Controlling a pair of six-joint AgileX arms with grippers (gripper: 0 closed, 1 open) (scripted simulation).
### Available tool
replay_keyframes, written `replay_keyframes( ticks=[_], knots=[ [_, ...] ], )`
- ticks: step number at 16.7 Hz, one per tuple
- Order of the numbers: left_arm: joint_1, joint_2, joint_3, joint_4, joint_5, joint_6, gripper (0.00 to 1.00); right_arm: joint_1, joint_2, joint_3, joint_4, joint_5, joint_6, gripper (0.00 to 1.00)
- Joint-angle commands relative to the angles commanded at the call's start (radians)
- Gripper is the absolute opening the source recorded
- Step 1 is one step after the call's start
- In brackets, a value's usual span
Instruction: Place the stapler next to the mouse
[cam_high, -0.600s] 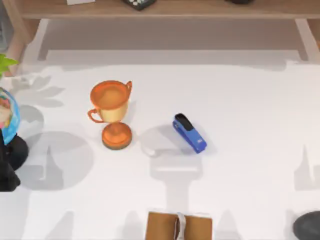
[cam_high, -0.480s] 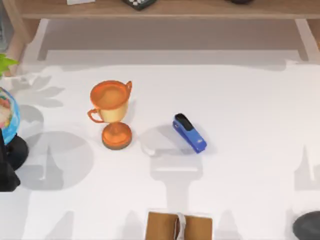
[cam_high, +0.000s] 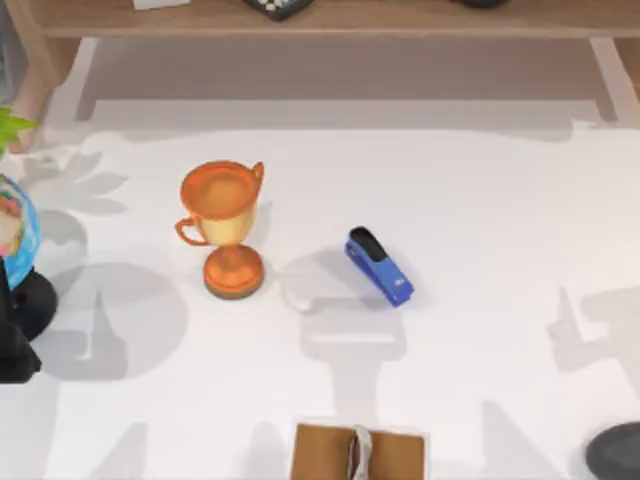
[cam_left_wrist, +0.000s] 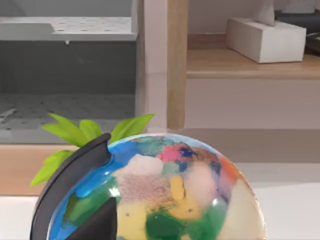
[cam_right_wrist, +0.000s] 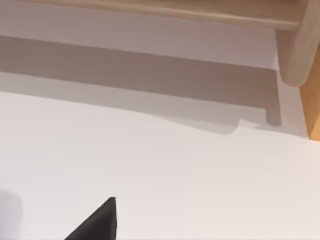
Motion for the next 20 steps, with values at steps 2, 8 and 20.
replay_keyframes(
  ticks=[2, 8, 20],
  knots=[
    [0.0, 0.0, 0.0, 0.0, 0.0, 0.0, 1.0, 0.058, 0.188, 0.14, -0.103, -0.007, -0.015, 1.0],
    [0.0, 0.0, 0.0, 0.0, 0.0, 0.0, 1.0, 0.235, 0.854, 0.622, -0.496, 0.011, -0.054, 1.0],
    [0.0, 0.0, 0.0, 0.0, 0.0, 0.0, 1.0, 0.445, 1.929, 1.596, -1.049, 0.06, 0.005, 1.0]
  ],
)
